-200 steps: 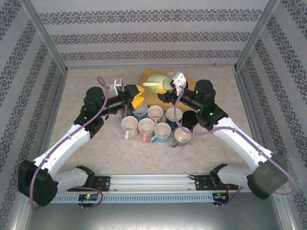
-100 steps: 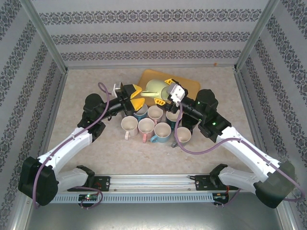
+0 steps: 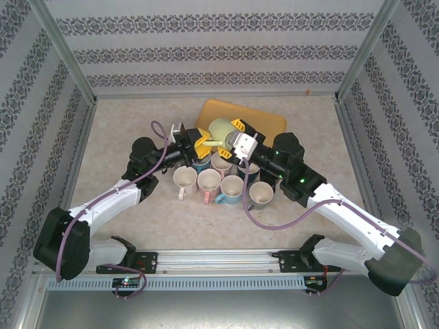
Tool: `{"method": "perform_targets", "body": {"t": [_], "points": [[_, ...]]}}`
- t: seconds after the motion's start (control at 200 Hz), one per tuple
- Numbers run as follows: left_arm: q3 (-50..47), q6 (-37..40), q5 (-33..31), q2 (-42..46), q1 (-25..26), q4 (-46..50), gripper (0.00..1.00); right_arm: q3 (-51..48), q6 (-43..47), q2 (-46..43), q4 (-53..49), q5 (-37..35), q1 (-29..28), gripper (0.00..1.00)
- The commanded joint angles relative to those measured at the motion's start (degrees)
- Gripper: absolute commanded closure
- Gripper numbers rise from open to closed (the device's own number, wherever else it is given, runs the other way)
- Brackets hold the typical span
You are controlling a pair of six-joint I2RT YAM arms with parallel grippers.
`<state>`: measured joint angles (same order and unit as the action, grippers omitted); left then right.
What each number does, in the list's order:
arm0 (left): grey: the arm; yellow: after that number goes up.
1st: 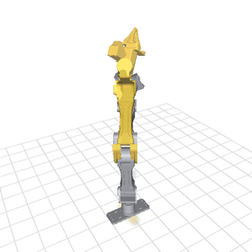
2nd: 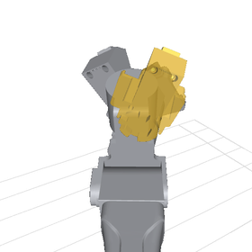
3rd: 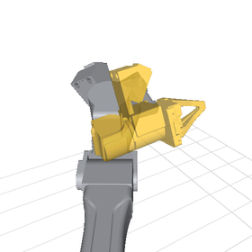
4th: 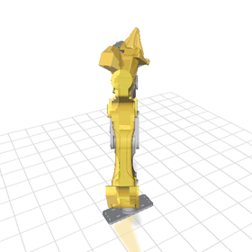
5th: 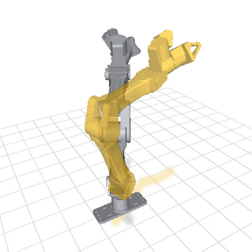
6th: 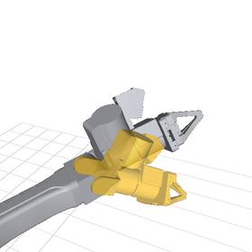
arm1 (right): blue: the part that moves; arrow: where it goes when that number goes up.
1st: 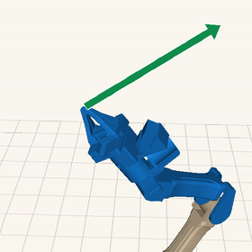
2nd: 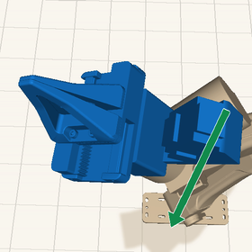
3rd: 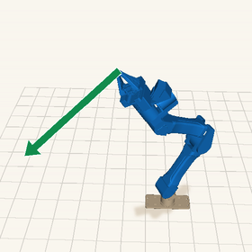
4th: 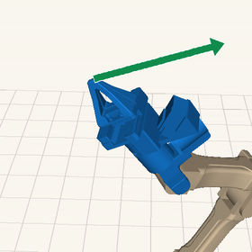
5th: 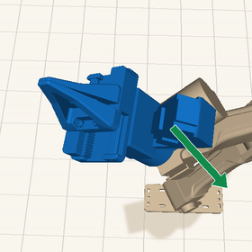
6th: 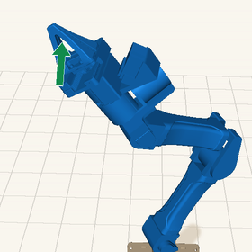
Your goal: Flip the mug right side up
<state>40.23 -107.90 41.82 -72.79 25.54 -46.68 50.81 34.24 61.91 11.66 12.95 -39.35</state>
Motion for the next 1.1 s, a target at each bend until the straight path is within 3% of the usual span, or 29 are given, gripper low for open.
{"method": "perform_targets", "body": {"t": [0.0,0.22,0.34,0.709,0.944,1.094], "points": [[-0.2,-0.65,0.2,-1.19,0.66,-7.5,0.71,0.35,4.5,-0.98,3.23,1.09,-2.16,0.52],[0.23,-1.24,1.49,-2.87,0.7,-10.56,0.93,0.52,9.36,-0.83,0.67,-0.57,-3.63,0.5],[0.15,-2.09,1.51,-3.65,0.71,-12.22,1.0,0.59,10.41,-0.74,-0.12,-1.84,-3.71,0.42],[1.57,-2.67,0.25,-4.03,0.63,-13.64,1.0,0.47,11.23,-1.24,-5.27,-5.42,-3.8,0.03],[2.59,2.14,1.46,-2.84,-0.56,-8.93,1.0,-1.14,8.16,-4.58,-5.41,-6.27,-3.8,0.02],[4.56,14.67,2.21,2.57,-3.47,5.53,1.0,-1.45,-1.41,-9.41,-6.0,-4.94,-2.29,0.02]]}}
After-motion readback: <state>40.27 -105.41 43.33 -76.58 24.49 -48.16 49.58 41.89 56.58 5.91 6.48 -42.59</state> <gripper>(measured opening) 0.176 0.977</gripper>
